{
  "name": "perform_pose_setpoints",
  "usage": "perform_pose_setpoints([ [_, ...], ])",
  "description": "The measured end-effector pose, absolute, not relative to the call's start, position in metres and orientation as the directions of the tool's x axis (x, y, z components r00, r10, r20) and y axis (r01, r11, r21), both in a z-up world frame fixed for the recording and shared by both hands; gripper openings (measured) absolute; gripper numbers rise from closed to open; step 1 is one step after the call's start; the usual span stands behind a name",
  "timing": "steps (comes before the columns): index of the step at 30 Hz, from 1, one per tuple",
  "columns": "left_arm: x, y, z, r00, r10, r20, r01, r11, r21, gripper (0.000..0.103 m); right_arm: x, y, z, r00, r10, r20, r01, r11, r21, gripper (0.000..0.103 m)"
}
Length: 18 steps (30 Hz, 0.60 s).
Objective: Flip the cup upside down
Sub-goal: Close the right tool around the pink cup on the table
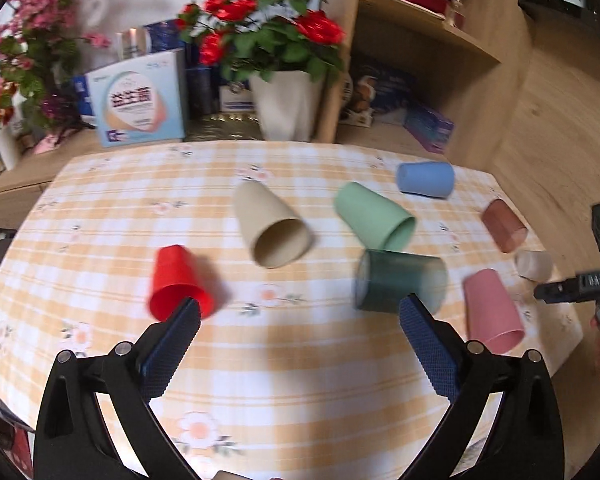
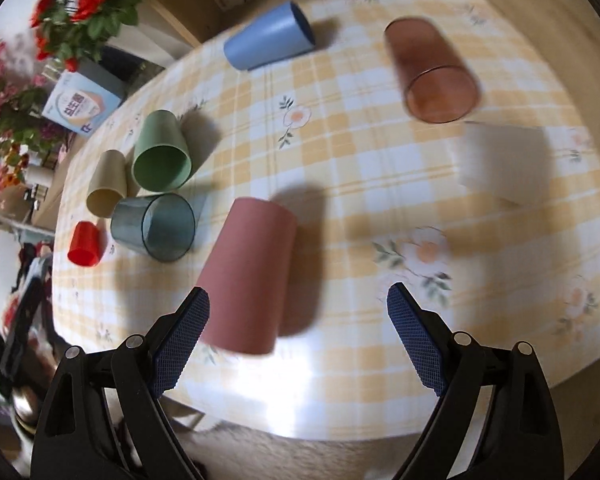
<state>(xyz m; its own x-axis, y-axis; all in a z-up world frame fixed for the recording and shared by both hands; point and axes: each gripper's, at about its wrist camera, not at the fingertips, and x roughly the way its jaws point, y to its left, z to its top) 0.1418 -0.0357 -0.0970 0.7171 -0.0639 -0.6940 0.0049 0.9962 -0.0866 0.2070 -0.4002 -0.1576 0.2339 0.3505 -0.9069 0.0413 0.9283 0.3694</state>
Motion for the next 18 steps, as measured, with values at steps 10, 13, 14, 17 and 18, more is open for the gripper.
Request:
perform_pose_setpoints([
  [10, 0.123, -0.010, -0.116, 0.708, -0.044, -0.705, -0.033, 0.995, -0.096, 0.097, 0.260, -0.357, -0.167, 0.190, 0.319, -0.928, 0.100, 0.934, 0.342, 0.087],
  [13, 0.122, -0.008, -0.119, 0.707, -0.051, -0.706, -0.036, 0.993, -0.108, 0.097, 0.265, -0.344, -0.171, 0.171, 0.291, -0.941, 0.077, 0.948, 0.307, 0.087],
  [14, 0.121, -0.008, -0.120, 0.706, -0.053, -0.706, -0.036, 0.993, -0.110, 0.097, 0.266, -0.341, -0.172, 0.166, 0.284, -0.944, 0.074, 0.951, 0.300, 0.087],
  [17, 0.122, -0.008, -0.123, 0.704, -0.058, -0.707, -0.032, 0.993, -0.113, 0.097, 0.269, -0.337, -0.178, 0.149, 0.265, -0.953, 0.076, 0.958, 0.278, 0.087],
  [18, 0.121, -0.009, -0.124, 0.703, -0.059, -0.708, -0.030, 0.993, -0.113, 0.097, 0.270, -0.336, -0.181, 0.142, 0.257, -0.956, 0.080, 0.960, 0.270, 0.087],
])
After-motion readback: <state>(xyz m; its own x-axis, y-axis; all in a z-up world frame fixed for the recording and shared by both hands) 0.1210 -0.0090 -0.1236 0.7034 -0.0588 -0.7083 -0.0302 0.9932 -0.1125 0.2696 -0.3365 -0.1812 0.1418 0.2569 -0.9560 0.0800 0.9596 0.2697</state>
